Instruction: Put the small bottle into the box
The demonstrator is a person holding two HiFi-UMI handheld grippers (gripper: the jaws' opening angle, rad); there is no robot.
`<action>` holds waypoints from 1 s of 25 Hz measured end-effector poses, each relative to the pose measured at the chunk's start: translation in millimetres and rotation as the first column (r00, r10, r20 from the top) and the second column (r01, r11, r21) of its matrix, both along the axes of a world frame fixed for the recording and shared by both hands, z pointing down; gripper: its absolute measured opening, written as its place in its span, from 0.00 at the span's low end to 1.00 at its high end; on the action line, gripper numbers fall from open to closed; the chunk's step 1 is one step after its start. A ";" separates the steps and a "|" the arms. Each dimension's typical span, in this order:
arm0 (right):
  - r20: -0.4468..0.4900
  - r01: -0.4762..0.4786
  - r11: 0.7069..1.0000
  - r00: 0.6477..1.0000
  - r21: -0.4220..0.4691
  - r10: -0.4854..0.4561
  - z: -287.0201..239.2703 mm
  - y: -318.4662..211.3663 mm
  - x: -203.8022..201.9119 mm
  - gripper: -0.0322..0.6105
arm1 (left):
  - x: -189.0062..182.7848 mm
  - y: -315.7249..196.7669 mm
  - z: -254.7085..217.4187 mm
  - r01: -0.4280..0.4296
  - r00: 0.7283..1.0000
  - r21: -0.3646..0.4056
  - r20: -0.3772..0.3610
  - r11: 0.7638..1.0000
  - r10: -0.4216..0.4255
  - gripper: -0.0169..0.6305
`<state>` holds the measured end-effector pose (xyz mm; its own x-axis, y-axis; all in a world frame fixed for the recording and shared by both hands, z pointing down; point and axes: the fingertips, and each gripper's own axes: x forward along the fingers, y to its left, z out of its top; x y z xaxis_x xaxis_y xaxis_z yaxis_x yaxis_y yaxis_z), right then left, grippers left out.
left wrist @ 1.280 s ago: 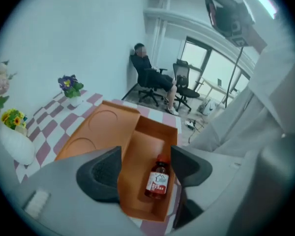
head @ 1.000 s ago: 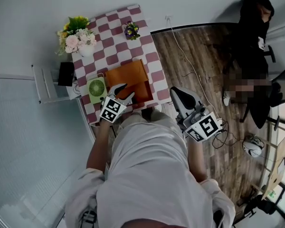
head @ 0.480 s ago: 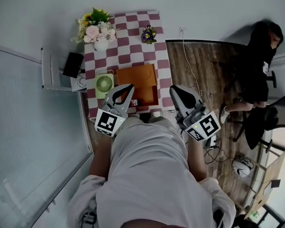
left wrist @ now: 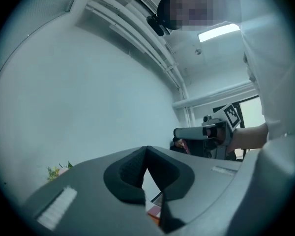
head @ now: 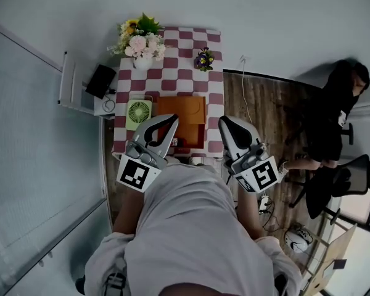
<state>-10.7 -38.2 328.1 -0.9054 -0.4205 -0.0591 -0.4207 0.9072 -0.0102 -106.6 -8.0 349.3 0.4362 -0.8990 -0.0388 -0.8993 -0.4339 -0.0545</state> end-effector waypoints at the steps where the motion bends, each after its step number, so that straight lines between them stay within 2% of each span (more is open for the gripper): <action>1: 0.000 0.005 1.000 1.000 0.015 -0.005 -2.7 0.9 -1.1 0.05 | 0.6 -0.6 -2.3 0.003 1.000 0.004 0.006 1.000 -0.003 0.03; 4: 0.005 0.002 0.999 1.000 0.044 -0.003 -5.3 1.4 -1.0 0.05 | 8.8 -2.0 -6.5 -0.006 1.000 0.022 0.031 1.000 0.005 0.03; 8: 0.005 -0.032 0.999 0.999 0.042 0.032 0.7 -2.8 -2.1 0.05 | 21.0 -2.2 -2.8 -0.048 0.986 0.020 0.162 0.999 0.044 0.03; 12: -0.025 -0.053 0.996 0.998 0.068 0.054 2.9 -8.2 -2.0 0.05 | 19.5 -7.3 -4.4 -0.022 0.980 0.030 0.199 0.999 0.015 0.03; 13: -0.033 -0.059 0.995 0.998 0.075 0.061 2.5 -10.2 -0.6 0.05 | 18.3 -8.6 -4.8 -0.012 0.982 0.030 0.189 0.999 0.006 0.03; 16: -0.038 -0.067 0.994 0.997 0.083 0.070 0.4 -14.0 4.5 0.05 | 13.8 -12.5 -8.9 0.032 0.997 0.025 0.065 0.999 -0.034 0.03; 17: -0.036 -0.067 0.994 0.997 0.082 0.070 -0.1 -14.2 6.1 0.05 | 13.1 -13.7 -9.8 0.041 0.998 0.024 0.046 0.999 -0.042 0.03; 25: -0.048 -0.040 0.996 0.998 0.077 0.044 2.7 -9.3 5.9 0.05 | 11.0 -13.5 -10.5 0.045 0.998 0.017 0.037 0.999 -0.046 0.03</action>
